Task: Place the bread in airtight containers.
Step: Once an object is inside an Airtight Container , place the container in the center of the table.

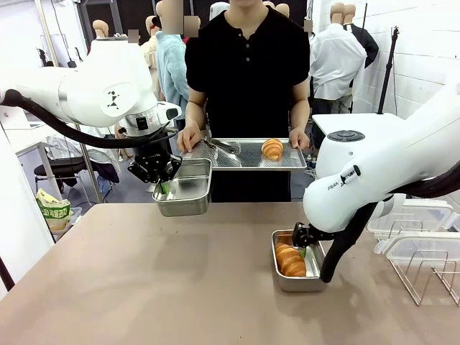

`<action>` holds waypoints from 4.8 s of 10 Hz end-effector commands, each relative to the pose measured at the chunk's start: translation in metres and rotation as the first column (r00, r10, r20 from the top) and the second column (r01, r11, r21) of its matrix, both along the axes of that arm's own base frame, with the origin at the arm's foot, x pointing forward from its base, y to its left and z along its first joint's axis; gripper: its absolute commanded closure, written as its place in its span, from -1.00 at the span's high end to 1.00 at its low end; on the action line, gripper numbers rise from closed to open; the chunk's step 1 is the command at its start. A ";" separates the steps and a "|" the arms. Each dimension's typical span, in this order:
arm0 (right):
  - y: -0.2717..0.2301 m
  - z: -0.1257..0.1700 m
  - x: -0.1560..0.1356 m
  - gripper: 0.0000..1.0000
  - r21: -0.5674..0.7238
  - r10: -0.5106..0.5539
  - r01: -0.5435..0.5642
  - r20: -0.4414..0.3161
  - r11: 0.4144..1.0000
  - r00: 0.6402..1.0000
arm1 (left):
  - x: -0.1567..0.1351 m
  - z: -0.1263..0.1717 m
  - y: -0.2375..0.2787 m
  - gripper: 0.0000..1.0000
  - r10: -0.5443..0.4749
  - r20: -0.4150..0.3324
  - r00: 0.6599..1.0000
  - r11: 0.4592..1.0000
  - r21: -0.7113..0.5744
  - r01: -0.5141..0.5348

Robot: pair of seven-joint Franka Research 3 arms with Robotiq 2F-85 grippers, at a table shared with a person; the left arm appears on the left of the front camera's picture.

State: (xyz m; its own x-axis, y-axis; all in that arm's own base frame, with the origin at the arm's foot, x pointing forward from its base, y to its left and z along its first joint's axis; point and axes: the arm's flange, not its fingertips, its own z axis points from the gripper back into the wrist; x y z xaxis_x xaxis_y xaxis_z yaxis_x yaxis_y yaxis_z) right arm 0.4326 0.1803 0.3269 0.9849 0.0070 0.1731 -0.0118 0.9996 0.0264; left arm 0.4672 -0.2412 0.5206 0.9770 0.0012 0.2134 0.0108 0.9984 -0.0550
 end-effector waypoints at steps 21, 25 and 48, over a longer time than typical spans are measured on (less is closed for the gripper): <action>-0.013 0.139 -0.016 1.00 0.030 0.000 -0.004 0.114 1.000 0.994 | 0.000 0.003 0.001 -1.00 0.002 0.006 1.000 1.000 -0.003 -0.002; -0.015 0.135 -0.018 1.00 0.021 -0.015 0.012 0.122 1.000 0.992 | 0.000 0.003 0.001 -1.00 0.002 0.006 1.000 1.000 -0.003 -0.002; -0.015 0.135 -0.018 1.00 0.021 -0.015 0.012 0.122 1.000 0.992 | 0.000 0.003 0.001 -1.00 0.002 0.006 1.000 1.000 -0.003 -0.002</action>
